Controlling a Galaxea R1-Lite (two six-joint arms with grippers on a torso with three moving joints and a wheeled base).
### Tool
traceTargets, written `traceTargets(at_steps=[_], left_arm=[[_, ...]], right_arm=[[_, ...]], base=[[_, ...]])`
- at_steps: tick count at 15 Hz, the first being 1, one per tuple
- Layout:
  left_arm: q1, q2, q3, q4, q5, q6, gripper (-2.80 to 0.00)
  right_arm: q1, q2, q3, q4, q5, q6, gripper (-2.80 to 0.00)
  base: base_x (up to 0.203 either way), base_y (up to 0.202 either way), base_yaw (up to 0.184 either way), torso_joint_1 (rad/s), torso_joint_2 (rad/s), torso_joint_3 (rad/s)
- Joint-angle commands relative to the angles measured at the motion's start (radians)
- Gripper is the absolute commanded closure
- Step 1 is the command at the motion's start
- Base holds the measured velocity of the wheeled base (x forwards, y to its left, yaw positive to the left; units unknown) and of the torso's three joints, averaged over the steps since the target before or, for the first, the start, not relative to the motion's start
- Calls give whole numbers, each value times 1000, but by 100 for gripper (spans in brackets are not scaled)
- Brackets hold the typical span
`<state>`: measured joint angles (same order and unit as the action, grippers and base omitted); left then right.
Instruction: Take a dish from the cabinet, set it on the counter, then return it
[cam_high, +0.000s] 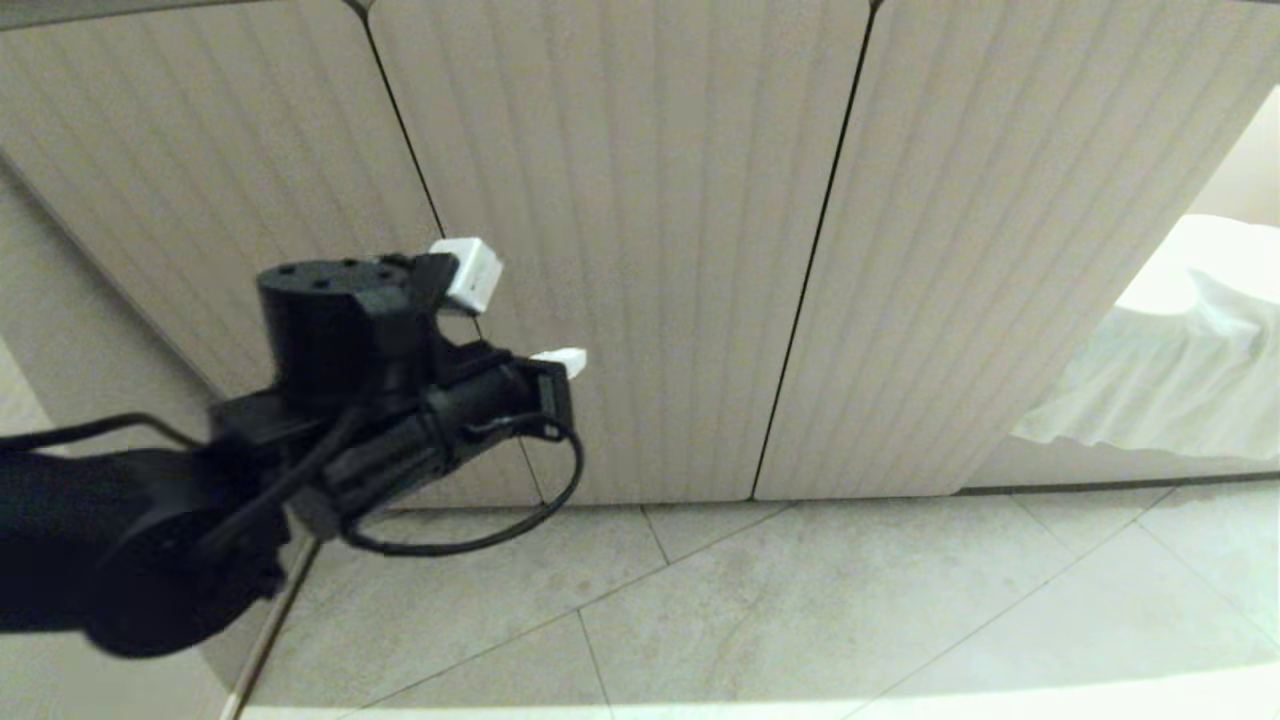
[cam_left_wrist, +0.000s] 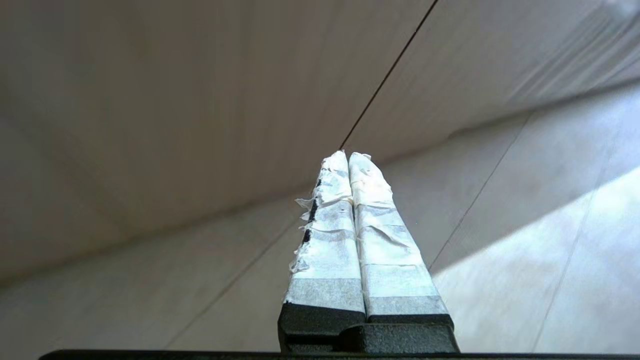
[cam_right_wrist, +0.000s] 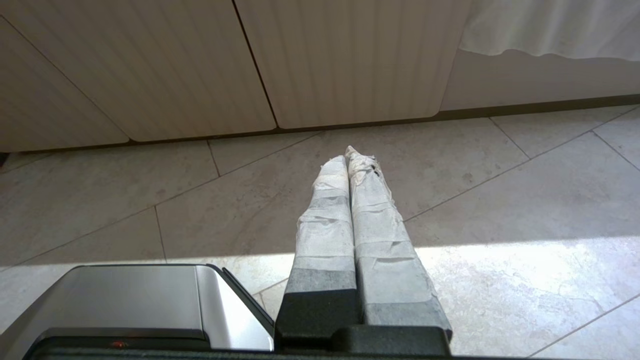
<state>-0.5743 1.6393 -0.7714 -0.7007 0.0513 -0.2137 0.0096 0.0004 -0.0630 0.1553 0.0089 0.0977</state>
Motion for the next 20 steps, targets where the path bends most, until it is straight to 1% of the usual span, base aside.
traceTargets(at_steps=[1,2,3,5,6,7,8,10,12,15,16,17,18,20], left_arm=[[70,-206,206,-2,-2,43,0],[133,-256,278,-1,-2,87,0],[227,-309,343,3,-3,135,0],[457,-428,478,20,-4,228,0],[555,-504,546,29,-2,262,0],[627,-592,612,37,4,291,0],[671,-675,670,45,21,312,0],[706,-835,730,99,49,344,0],[716,-1016,751,222,50,359,0],[679,-1292,764,441,43,367,0],[668,-1349,766,495,33,359,0],[637,-1374,769,568,17,318,0],[611,-1410,770,595,1,289,0],[589,-1554,770,667,-41,263,0]], right_arm=[[1,0,0,1,0,1,0],[1,1,0,1,0,1,0],[1,0,0,1,0,1,0],[0,1,0,1,0,1,0],[1,1,0,1,0,1,0],[0,0,0,1,0,1,0],[0,0,0,1,0,1,0],[1,0,0,1,0,1,0],[1,0,0,1,0,1,0],[1,0,0,1,0,1,0],[1,1,0,1,0,1,0],[1,0,0,1,0,1,0],[1,0,0,1,0,1,0],[1,0,0,1,0,1,0]], base=[[0,0,0,0,0,0],[0,0,0,0,0,0],[0,0,0,0,0,0],[0,0,0,0,0,0],[0,0,0,0,0,0],[0,0,0,0,0,0],[0,0,0,0,0,0],[0,0,0,0,0,0],[0,0,0,0,0,0],[0,0,0,0,0,0],[0,0,0,0,0,0],[0,0,0,0,0,0],[0,0,0,0,0,0],[0,0,0,0,0,0]])
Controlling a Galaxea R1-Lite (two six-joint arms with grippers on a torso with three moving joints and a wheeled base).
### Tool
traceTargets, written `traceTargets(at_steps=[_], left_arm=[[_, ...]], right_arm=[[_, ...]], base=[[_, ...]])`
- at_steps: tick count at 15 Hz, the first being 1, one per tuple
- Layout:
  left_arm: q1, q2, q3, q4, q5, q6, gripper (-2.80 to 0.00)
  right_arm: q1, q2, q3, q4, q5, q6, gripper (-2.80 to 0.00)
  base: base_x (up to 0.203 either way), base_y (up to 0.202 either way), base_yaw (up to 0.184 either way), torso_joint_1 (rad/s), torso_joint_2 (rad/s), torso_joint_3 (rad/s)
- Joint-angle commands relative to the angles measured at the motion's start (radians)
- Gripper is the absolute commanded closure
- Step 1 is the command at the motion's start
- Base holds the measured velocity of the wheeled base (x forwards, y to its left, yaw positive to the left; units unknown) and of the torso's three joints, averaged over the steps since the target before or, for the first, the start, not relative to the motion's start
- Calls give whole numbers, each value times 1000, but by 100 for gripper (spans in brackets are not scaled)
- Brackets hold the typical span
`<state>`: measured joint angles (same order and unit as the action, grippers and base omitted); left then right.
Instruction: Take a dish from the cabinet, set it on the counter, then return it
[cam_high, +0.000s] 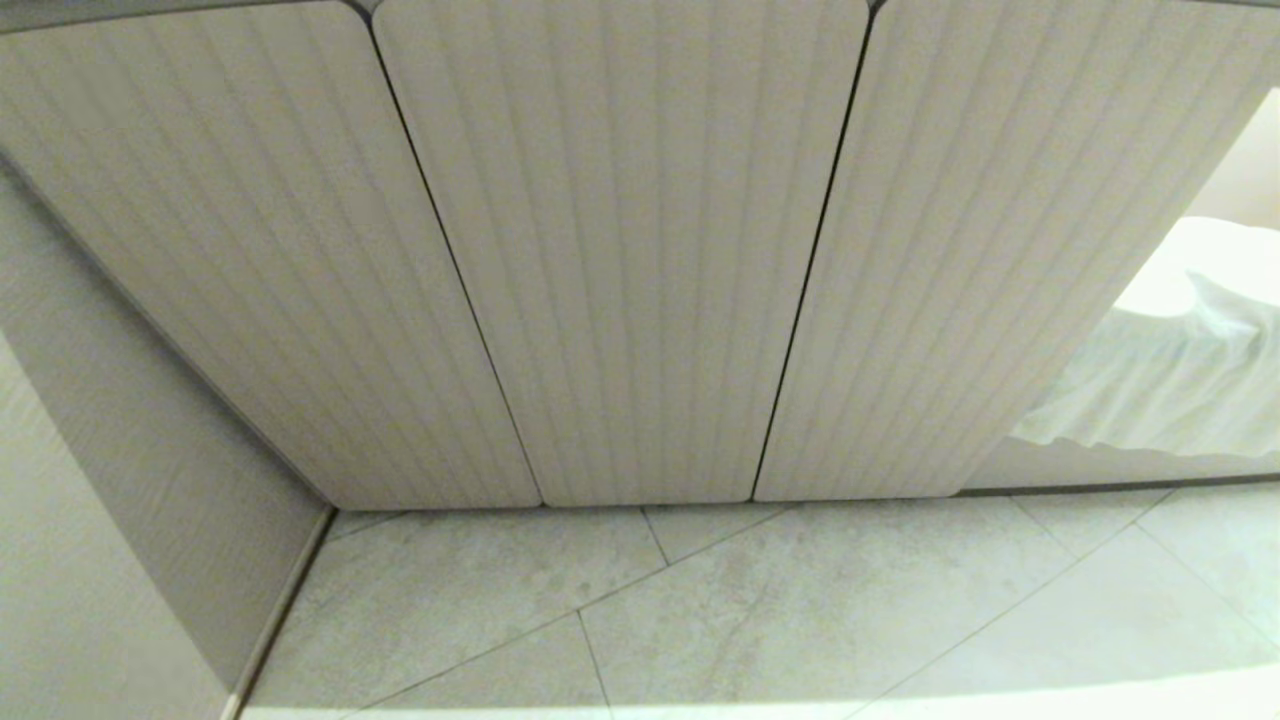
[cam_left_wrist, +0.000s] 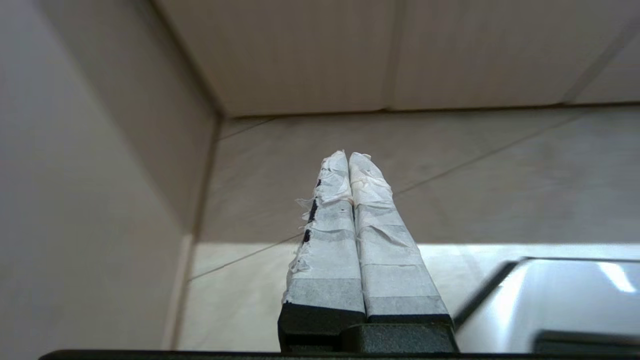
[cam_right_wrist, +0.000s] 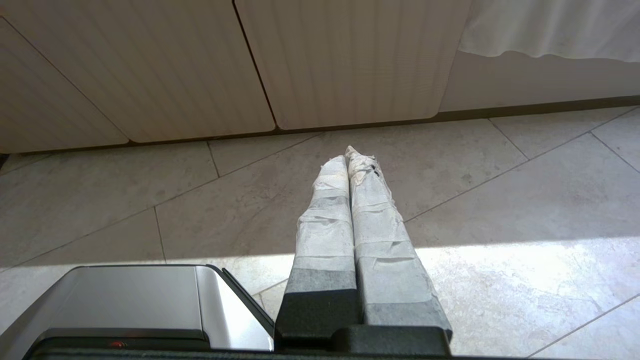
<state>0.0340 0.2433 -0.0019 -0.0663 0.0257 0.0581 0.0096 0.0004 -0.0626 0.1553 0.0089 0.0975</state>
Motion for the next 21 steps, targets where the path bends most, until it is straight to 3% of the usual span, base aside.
traceTargets(at_steps=[1,21], left_arm=[[-26,-214,1,51,-30,-21,0],[-36,-243,2,74,-46,-38,0]], right_arm=[[0,0,0,0,0,1,0],[0,0,0,1,0,1,0]], base=[[0,0,0,0,0,0],[0,0,0,0,0,0]])
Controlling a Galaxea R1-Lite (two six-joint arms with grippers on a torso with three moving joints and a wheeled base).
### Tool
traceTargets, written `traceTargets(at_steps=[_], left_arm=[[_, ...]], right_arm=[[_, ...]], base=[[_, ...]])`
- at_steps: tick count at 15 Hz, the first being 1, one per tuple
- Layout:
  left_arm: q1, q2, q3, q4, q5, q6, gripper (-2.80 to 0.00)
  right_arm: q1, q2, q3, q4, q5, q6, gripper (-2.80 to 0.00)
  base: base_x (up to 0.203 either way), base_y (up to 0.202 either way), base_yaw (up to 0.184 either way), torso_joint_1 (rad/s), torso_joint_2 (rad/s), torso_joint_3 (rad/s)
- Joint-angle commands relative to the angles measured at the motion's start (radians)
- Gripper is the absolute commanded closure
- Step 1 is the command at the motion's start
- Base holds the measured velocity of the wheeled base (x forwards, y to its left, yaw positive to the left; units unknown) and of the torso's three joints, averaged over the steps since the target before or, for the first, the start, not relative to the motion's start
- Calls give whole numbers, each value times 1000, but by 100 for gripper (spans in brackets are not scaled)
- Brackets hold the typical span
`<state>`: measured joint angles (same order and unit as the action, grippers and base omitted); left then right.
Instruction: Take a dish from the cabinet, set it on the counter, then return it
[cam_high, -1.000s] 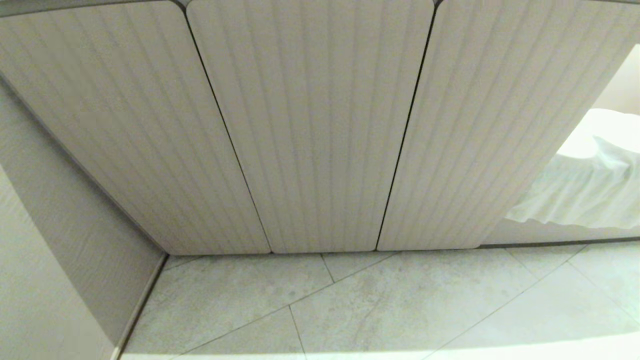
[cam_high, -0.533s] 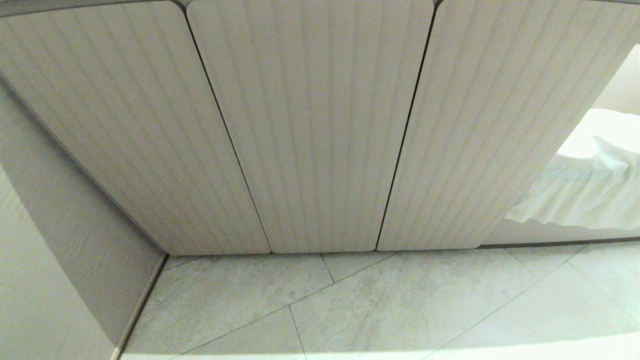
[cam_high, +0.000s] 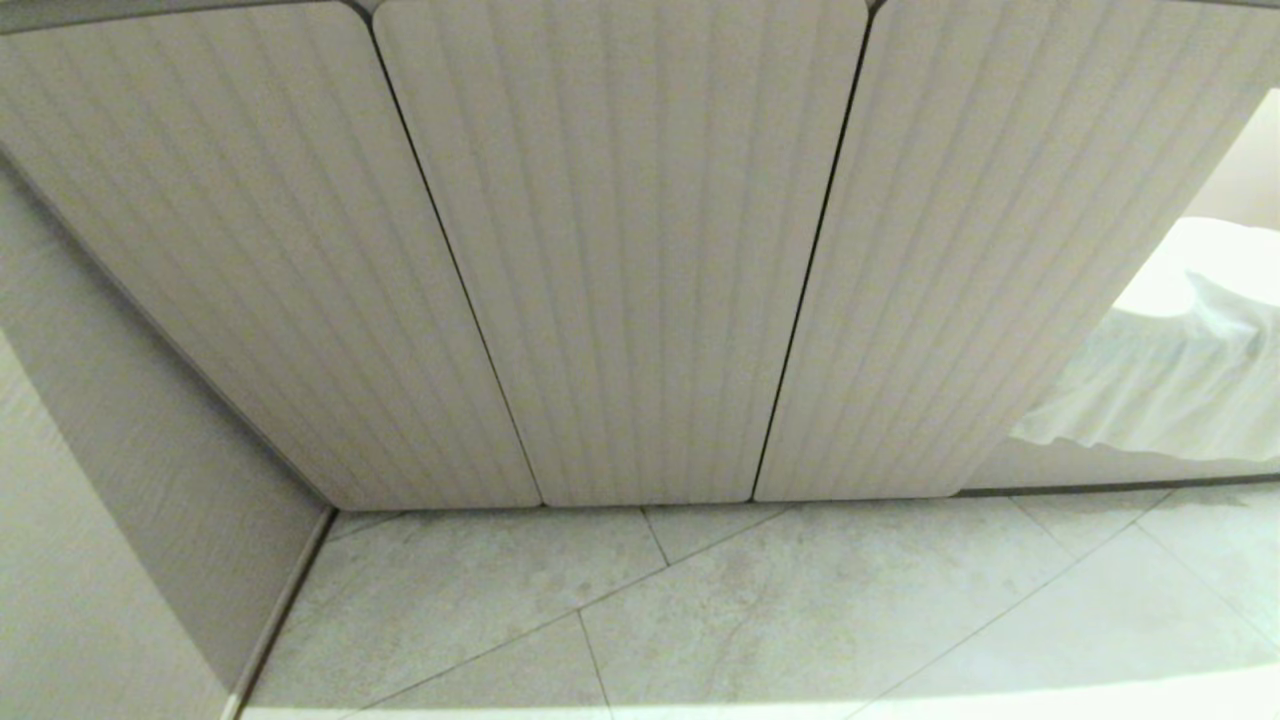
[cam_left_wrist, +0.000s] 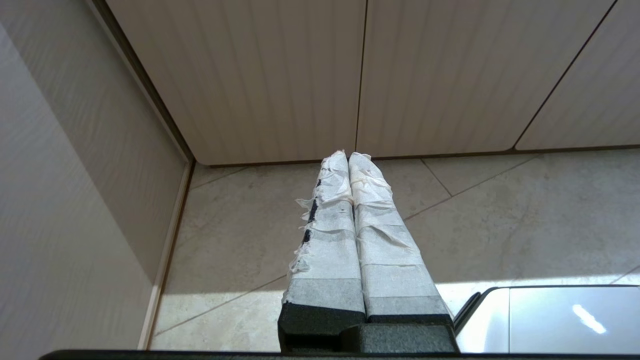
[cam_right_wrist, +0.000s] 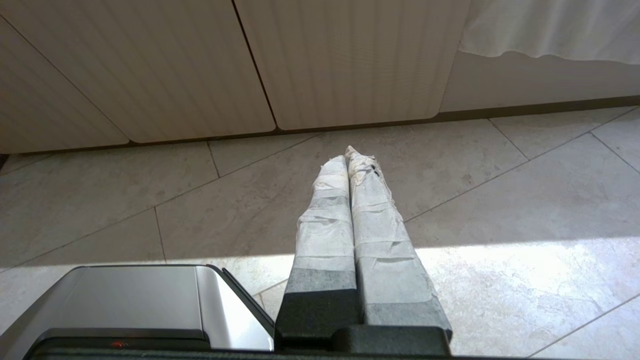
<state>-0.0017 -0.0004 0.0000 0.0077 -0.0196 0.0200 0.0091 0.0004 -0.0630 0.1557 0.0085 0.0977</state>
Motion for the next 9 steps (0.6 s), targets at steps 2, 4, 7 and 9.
traceTargets(at_steps=[2,4,7,9], left_arm=[[0,0,0,0,0,0,0],[0,0,0,0,0,0,0],[0,0,0,0,0,0,0],[0,0,0,0,0,0,0]], right_arm=[[2,0,0,-1,1,-1,0],[0,0,0,-1,1,-3,0],[1,1,-1,2,-1,2,0],[2,0,0,1,1,-1,0]], base=[[0,0,0,0,0,0],[0,0,0,0,0,0],[0,0,0,0,0,0],[0,0,0,0,0,0]])
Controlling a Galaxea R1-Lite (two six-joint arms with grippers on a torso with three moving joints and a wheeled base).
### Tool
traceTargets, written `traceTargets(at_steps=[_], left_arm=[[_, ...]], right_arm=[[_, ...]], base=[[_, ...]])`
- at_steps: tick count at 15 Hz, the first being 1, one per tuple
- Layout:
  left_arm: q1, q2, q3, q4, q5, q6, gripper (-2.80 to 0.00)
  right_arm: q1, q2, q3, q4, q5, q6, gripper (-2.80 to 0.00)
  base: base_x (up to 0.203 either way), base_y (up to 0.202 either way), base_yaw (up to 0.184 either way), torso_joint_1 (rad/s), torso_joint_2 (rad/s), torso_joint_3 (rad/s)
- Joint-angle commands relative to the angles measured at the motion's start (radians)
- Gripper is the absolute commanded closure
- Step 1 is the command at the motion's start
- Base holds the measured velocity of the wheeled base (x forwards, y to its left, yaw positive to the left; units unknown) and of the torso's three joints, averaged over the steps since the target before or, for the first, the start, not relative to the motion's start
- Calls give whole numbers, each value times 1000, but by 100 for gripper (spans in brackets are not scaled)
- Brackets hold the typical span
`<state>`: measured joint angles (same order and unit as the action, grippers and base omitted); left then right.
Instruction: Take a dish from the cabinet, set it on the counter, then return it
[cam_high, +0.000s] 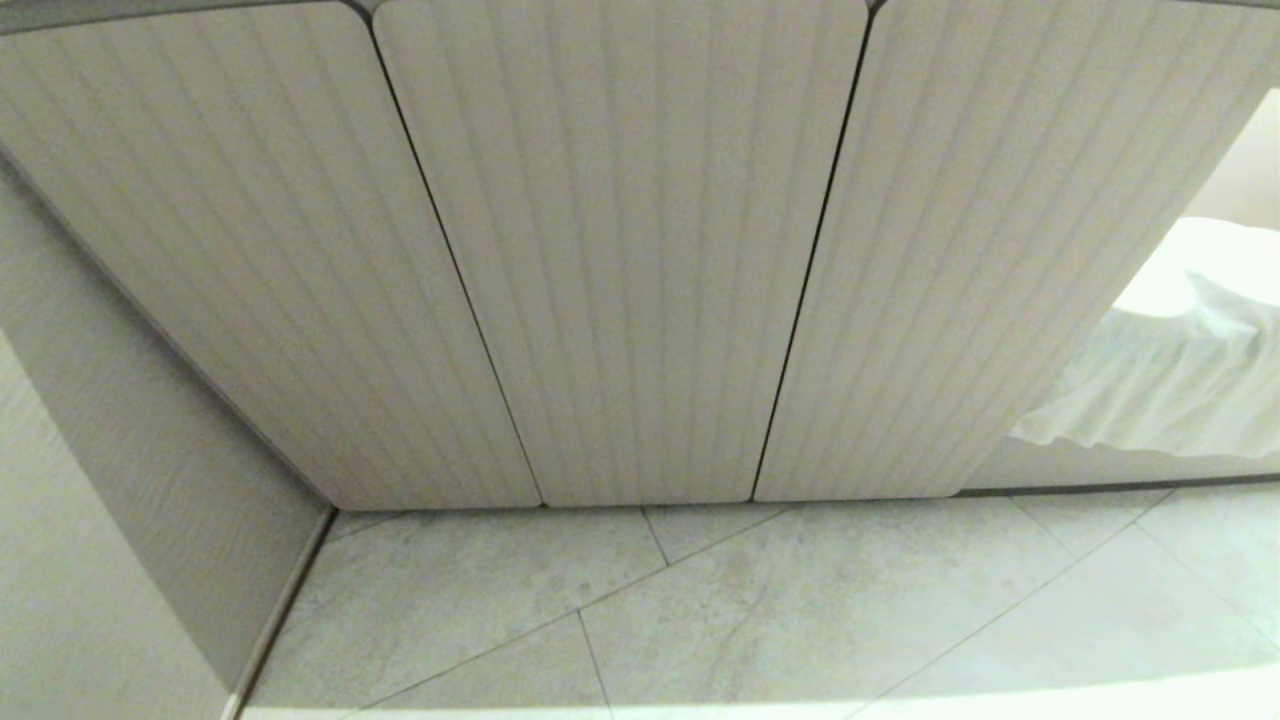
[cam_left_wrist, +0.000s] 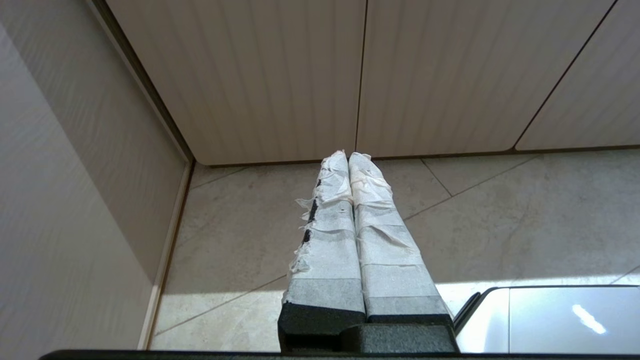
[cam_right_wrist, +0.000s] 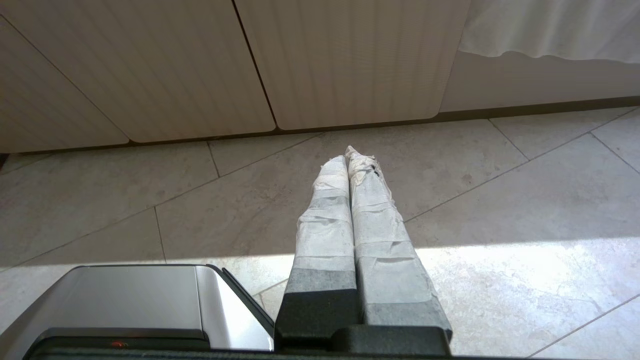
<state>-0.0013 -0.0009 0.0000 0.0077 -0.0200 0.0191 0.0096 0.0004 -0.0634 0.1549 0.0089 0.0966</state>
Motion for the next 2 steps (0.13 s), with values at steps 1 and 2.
traceTargets(at_steps=[1,2], left_arm=[[0,1,0,0,0,1,0],[0,1,0,0,0,1,0]], right_arm=[[1,0,1,0,0,0,0],[1,0,1,0,0,0,0]], base=[[0,0,0,0,0,0],[0,0,0,0,0,0]])
